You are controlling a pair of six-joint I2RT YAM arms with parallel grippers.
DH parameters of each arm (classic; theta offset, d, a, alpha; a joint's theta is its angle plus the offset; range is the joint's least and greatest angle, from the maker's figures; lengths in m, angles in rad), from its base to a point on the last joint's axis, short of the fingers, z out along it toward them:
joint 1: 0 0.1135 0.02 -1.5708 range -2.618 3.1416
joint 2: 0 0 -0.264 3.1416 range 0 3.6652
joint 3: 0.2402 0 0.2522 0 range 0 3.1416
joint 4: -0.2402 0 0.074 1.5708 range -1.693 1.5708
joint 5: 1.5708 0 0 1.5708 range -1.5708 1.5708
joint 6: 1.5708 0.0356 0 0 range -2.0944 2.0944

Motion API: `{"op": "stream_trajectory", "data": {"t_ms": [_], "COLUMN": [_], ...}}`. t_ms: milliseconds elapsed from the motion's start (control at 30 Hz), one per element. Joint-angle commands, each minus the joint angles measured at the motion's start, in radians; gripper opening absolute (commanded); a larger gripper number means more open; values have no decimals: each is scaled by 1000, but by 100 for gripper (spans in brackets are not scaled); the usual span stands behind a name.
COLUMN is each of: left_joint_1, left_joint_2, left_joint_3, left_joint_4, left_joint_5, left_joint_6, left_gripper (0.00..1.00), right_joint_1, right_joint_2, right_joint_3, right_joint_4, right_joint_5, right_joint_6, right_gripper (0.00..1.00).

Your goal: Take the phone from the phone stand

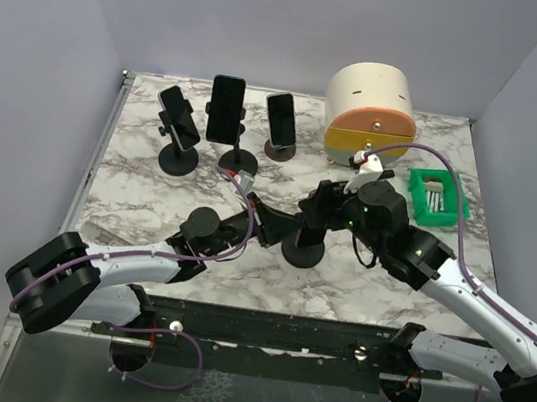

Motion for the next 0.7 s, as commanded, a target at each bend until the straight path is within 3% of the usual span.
{"op": "stream_trajectory", "data": {"t_ms": [0, 667], "left_joint_1": [72, 94], "left_joint_2": [21, 130], "left_joint_3": [-69, -66], "left_joint_4": [72, 202], "left_joint_5": [-67, 15], "left_joint_6": [-103, -190], "left_gripper": [0, 0], "right_joint_1": [-10, -11], "right_joint_2": [-13, -96], "right_joint_3": [-34, -92], "right_joint_4": [-99, 33], "right_joint_5": [86, -111], "right_joint_6": [-2, -35], "right_gripper": [0, 0]}}
